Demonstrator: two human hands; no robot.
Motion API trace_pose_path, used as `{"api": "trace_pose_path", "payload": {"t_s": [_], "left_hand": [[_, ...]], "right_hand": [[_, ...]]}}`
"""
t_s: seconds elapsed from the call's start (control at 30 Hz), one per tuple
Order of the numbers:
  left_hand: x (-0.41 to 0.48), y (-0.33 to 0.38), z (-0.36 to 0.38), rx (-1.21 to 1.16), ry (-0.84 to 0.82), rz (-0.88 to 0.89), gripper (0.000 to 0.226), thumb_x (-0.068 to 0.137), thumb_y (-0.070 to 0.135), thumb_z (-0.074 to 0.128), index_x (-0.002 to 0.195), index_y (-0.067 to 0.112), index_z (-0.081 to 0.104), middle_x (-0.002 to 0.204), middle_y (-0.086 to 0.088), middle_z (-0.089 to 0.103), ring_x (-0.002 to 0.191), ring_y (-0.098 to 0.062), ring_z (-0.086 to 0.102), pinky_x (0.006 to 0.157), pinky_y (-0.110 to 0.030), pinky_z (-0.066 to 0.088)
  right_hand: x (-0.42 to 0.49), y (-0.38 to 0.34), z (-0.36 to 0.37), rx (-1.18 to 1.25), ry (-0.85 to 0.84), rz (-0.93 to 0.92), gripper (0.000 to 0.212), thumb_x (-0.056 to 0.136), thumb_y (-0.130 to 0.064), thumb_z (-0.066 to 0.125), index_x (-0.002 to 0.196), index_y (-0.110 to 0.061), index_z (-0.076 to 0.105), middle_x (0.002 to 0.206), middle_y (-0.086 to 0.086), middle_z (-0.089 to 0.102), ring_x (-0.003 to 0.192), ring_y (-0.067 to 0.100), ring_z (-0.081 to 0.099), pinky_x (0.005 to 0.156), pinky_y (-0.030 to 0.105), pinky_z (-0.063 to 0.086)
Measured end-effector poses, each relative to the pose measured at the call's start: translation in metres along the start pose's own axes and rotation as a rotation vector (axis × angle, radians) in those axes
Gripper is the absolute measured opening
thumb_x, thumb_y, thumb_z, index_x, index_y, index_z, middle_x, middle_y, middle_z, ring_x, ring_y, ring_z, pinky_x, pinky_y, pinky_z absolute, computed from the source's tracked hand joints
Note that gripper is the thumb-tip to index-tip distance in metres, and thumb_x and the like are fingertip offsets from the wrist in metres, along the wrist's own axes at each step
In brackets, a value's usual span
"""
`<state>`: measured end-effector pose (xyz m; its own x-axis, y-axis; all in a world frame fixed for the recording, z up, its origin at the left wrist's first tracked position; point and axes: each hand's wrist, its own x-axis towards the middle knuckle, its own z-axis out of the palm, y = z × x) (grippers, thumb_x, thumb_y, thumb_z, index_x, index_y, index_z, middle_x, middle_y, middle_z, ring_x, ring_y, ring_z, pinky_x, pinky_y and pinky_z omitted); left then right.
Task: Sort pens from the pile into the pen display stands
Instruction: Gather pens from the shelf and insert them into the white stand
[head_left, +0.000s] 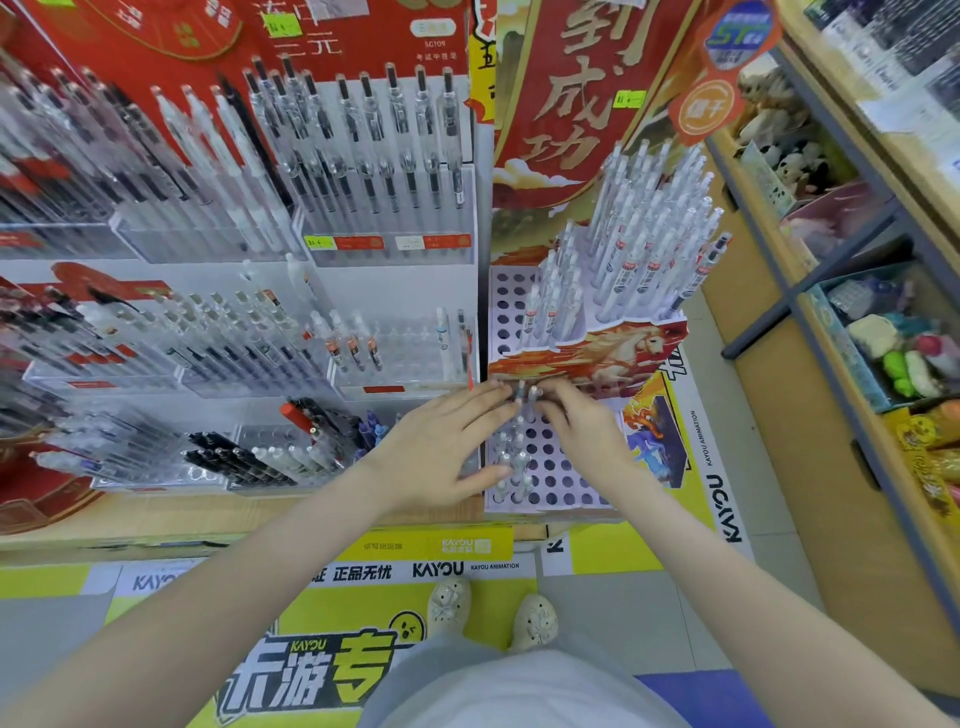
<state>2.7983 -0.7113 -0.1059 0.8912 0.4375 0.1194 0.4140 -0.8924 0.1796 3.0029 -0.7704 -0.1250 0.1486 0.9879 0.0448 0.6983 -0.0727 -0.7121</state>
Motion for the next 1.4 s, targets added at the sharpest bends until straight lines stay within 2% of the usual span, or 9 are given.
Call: {"api": "trace_pose_path", "payload": {"t_s": [0.17,0.4,0.53,0.63,0.77,0.9,1.03,1.2,1.4], "left_hand": [[-0.003,-0.007,0.0,0.044,0.007,0.059,0.071,0.093,0.06,0.035,0.145,0.011,0.041,0.149,-0.012,0.042,0.139,-0.024,0.038,0.116,-0.034,0.022],[0.0,-0.013,0.002,0.022,-0.017,0.107,0.076,0.092,0.064,0.03,0.146,0.01,0.04,0.15,-0.014,0.04,0.139,-0.026,0.038,0.114,-0.04,0.021],[0.0,-0.013,0.002,0.033,-0.019,0.128,0.072,0.095,0.06,0.024,0.143,0.009,0.043,0.147,-0.016,0.044,0.134,-0.027,0.045,0.111,-0.041,0.025],[-0.001,-0.012,0.002,-0.024,-0.027,0.099,0.069,0.097,0.057,0.024,0.145,0.01,0.04,0.15,-0.015,0.04,0.135,-0.029,0.043,0.112,-0.042,0.029],[-0.007,-0.007,-0.008,-0.05,0.053,0.087,0.056,0.097,0.043,0.037,0.135,0.005,0.051,0.141,-0.015,0.051,0.126,-0.03,0.052,0.107,-0.039,0.04],[-0.029,0.001,-0.022,-0.083,0.187,0.037,0.045,0.092,0.029,0.044,0.123,-0.001,0.059,0.125,-0.016,0.062,0.111,-0.029,0.06,0.097,-0.034,0.043],[-0.078,0.008,-0.026,-0.087,0.209,-0.099,0.044,0.09,0.026,0.045,0.119,-0.003,0.059,0.118,-0.017,0.064,0.106,-0.031,0.061,0.097,-0.032,0.04],[-0.166,-0.005,-0.024,-0.094,0.224,-0.309,0.04,0.092,0.026,0.045,0.119,-0.001,0.057,0.118,-0.017,0.063,0.103,-0.034,0.061,0.085,-0.042,0.052],[-0.272,-0.043,-0.026,-0.014,0.253,-0.497,0.043,0.092,0.03,0.045,0.119,0.0,0.06,0.113,-0.015,0.065,0.096,-0.031,0.065,0.07,-0.031,0.051]], "right_hand": [[0.001,0.0,0.005,-0.015,0.057,0.088,0.019,0.093,-0.004,0.053,0.109,0.003,0.061,0.096,0.016,0.07,0.086,0.033,0.064,0.071,0.031,0.043],[-0.001,-0.004,0.011,-0.009,0.083,0.214,0.02,0.095,-0.008,0.052,0.111,-0.001,0.061,0.099,0.014,0.069,0.089,0.029,0.063,0.067,0.021,0.036],[-0.014,-0.013,0.008,0.001,0.146,0.212,0.019,0.096,-0.014,0.053,0.114,-0.01,0.057,0.099,-0.005,0.065,0.093,0.015,0.062,0.075,0.024,0.045],[-0.027,-0.026,0.0,-0.015,0.233,0.145,0.021,0.097,-0.016,0.051,0.117,-0.014,0.055,0.103,-0.011,0.062,0.091,0.002,0.057,0.077,0.015,0.043],[-0.037,-0.051,-0.004,-0.056,0.325,0.0,0.023,0.098,-0.016,0.048,0.119,-0.009,0.056,0.108,0.001,0.062,0.097,0.008,0.053,0.083,0.002,0.034],[-0.048,-0.088,0.005,-0.125,0.41,-0.23,0.026,0.096,-0.015,0.047,0.115,-0.001,0.057,0.103,0.012,0.062,0.098,0.015,0.051,0.088,0.005,0.03],[-0.066,-0.125,0.037,-0.122,0.348,-0.395,0.023,0.093,-0.011,0.051,0.115,-0.005,0.056,0.103,0.013,0.063,0.1,0.019,0.051,0.091,0.019,0.038],[-0.088,-0.164,0.096,-0.106,0.155,-0.467,0.027,0.094,-0.014,0.051,0.115,0.0,0.059,0.106,0.012,0.062,0.104,0.02,0.051,0.093,0.029,0.041],[-0.092,-0.223,0.177,-0.204,-0.073,-0.505,0.039,0.095,-0.026,0.042,0.12,0.001,0.056,0.112,0.015,0.063,0.108,0.024,0.05,0.095,0.031,0.038]]}}
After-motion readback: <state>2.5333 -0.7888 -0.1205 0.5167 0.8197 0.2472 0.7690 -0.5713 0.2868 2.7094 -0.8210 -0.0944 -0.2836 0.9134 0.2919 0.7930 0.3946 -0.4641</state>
